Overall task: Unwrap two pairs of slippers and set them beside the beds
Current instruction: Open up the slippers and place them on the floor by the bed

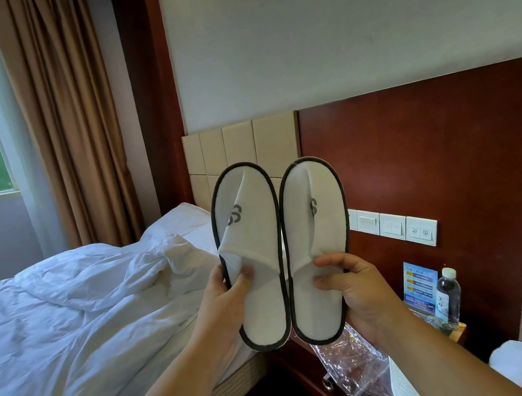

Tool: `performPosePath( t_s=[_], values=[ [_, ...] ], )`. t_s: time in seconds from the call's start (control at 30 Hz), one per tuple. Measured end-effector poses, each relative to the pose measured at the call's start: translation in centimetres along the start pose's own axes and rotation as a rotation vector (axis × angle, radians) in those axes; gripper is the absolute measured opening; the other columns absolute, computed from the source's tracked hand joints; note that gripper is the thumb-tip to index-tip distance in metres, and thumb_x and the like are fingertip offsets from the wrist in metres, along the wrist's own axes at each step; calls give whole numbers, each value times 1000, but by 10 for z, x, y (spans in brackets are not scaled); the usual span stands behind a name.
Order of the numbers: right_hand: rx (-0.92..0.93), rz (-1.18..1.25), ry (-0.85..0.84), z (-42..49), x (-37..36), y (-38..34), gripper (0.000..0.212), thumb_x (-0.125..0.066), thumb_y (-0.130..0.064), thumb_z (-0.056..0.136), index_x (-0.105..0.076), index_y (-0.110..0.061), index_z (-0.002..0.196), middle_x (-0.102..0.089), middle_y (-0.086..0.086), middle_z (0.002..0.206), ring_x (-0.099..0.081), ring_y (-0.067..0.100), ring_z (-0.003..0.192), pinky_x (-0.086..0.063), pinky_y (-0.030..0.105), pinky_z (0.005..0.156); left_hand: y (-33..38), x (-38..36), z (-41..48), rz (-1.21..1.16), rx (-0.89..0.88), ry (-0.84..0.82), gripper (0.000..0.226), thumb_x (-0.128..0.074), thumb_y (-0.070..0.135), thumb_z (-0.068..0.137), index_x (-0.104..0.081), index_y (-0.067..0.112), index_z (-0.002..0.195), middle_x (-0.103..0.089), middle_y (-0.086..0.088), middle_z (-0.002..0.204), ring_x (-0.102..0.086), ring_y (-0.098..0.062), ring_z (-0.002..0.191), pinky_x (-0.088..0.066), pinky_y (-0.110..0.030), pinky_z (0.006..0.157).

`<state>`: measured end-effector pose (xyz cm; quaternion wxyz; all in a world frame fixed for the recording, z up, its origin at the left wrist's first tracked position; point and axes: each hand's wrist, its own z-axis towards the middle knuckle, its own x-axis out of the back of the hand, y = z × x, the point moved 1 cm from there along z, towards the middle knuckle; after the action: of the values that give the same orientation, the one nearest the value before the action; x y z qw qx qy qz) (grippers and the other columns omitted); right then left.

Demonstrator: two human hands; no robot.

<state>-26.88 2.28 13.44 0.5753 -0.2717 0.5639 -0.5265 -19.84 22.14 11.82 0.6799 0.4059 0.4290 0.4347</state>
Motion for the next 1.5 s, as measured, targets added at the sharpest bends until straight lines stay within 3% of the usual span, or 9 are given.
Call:
performPosePath(
  t_s=[0.43,0.67,0.73,0.87,0.97,1.1,1.27,1.37,1.5],
  values=[
    [-13,3,0,-1,-2,1,42,-66,23,70,-77,-17,66,-70,8,111,-62,34,109,-49,53,97,7,-4,-8,-36,39,14,36,-66,29,92,-58,21,126,-73,-7,114,-70,-28,104,-54,-54,92],
    [-156,190,-250,-7,-15,-2,25,-65,7,60,-60,-18,64,-66,5,78,-64,23,71,-53,34,62,4,-18,-19,-273,217,-125,44,-54,40,94,-60,13,128,-71,-19,117,-68,-35,106,-60,-39,74],
    [-171,229,-305,-9,-24,2,24,-63,7,59,-58,-15,65,-66,8,80,-64,25,74,-53,35,65,0,-30,-21,-218,240,-101,47,-52,44,94,-61,11,126,-72,-18,111,-70,-34,101,-59,-38,72],
    [-171,206,-335,-10,-40,8,19,-57,3,61,-58,-13,71,-59,15,93,-56,31,92,-44,47,89,-2,-47,-23,-152,96,-75,45,-57,44,92,-62,17,127,-66,-15,124,-64,-29,111,-50,-47,93],
    [-165,111,-337,-11,-38,9,24,-55,-4,76,-62,-7,99,-63,19,110,-60,33,106,-40,54,105,2,-41,-21,101,10,69,20,-57,34,96,-64,20,109,-70,-12,106,-68,-27,96,-55,-49,88],
    [-171,9,-419,-18,-38,11,59,-76,-35,78,-53,-20,130,-66,12,124,-63,29,115,-45,56,102,9,-41,-26,316,-25,146,20,-59,34,92,-58,15,90,-67,-14,87,-67,-28,76,-59,-46,75],
    [-211,67,-375,-22,-41,13,60,-81,-12,70,-56,-18,125,-69,14,115,-69,28,102,-54,45,90,17,-47,-28,455,-124,69,20,-57,9,90,-50,19,106,-68,-10,100,-68,-32,96,-57,-46,81],
    [-226,73,-342,-24,-42,12,55,-76,-7,69,-57,-12,120,-64,15,97,-66,23,78,-52,36,70,23,-49,-22,183,18,113,31,-50,3,91,-55,24,113,-72,-10,101,-72,-27,92,-60,-48,79],
    [-234,93,-362,-26,-47,15,55,-78,-9,70,-56,-12,121,-56,16,97,-58,25,76,-48,41,72,31,-49,-16,-109,128,137,31,-43,-1,91,-68,14,101,-74,-20,93,-73,-37,86,-60,-49,71]
  ],
)
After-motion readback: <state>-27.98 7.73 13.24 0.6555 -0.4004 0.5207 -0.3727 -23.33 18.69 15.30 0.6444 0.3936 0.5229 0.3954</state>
